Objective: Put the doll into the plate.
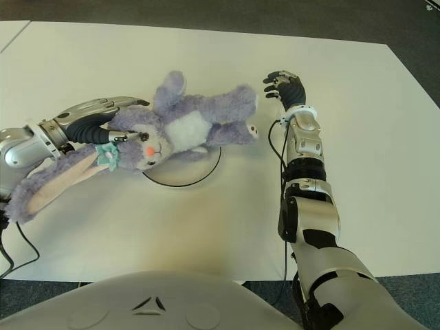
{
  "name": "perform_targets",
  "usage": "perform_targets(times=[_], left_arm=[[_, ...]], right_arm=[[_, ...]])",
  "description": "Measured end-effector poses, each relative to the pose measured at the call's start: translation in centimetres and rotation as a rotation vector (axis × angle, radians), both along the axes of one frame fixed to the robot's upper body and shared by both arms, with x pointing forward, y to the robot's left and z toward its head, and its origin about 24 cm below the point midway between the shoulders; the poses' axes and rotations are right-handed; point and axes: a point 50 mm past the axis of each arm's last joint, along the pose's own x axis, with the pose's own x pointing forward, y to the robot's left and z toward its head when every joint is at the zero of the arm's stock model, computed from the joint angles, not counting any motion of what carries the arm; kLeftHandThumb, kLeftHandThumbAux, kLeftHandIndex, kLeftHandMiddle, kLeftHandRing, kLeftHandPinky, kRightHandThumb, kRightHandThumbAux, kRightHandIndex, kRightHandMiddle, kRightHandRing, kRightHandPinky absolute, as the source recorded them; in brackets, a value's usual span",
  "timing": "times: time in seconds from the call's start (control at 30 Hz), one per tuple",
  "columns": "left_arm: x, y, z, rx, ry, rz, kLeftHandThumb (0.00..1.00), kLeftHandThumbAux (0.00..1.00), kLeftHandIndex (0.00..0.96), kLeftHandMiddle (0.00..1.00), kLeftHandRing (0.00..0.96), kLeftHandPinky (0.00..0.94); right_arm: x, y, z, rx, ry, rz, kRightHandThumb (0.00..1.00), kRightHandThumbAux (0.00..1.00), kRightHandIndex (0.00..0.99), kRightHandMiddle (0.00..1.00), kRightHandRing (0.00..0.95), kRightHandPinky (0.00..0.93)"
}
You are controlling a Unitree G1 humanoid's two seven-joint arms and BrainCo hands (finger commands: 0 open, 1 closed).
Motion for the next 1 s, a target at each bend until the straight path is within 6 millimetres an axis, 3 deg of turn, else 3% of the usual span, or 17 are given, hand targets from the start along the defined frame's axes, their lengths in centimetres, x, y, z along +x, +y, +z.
perform_targets(times=[0.53, 1.0], left_arm=[[-0.56, -0.27, -0.42, -0.12, -0.286, 0.047, 0.51, 0.114, 0.0, 0.0, 0.0, 0.0], [-0.66, -0.07, -0.99, -0.223, -0.477, 0.039, 0.485, 0.109, 0.0, 0.0, 0.0, 0.0]], right_arm=[[-0.03, -0.03, -0.27, 0.006, 0.014, 0.006, 0.838, 0.681, 0.429, 0.469, 0.544, 0.523], [-0.05, -0.07, -0.5, 0.009, 0.024, 0.013, 0.838, 0.681, 0.43, 0.469, 0.546, 0.527]])
